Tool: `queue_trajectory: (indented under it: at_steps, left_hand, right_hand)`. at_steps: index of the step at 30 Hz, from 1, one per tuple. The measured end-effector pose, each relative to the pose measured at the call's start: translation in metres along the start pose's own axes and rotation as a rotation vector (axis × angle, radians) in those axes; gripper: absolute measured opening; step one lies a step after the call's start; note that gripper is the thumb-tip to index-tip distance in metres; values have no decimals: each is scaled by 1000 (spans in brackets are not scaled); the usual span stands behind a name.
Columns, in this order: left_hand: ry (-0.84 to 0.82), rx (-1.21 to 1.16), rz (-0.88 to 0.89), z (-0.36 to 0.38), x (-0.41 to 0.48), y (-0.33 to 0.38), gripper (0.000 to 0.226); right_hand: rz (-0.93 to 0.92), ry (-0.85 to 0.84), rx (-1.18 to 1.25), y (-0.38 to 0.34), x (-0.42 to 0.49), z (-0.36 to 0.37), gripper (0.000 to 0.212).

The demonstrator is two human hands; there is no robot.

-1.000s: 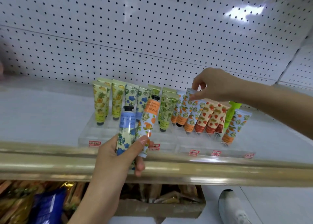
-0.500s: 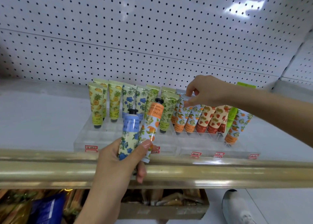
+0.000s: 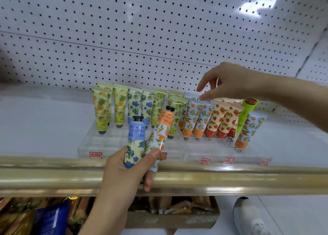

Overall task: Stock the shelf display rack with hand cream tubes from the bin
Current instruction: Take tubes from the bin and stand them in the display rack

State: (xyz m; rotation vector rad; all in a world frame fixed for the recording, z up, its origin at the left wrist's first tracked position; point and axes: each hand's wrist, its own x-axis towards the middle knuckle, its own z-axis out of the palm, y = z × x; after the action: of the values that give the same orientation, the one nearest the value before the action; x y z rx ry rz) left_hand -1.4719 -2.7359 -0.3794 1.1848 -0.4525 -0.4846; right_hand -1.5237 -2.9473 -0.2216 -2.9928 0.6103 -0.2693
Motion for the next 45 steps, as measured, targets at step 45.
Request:
queue_trajectory:
  at_steps: [45]
  left_hand:
    - [12, -141, -45, 13, -6, -3, 25]
  right_hand:
    - [118, 121, 250, 28, -56, 23, 10]
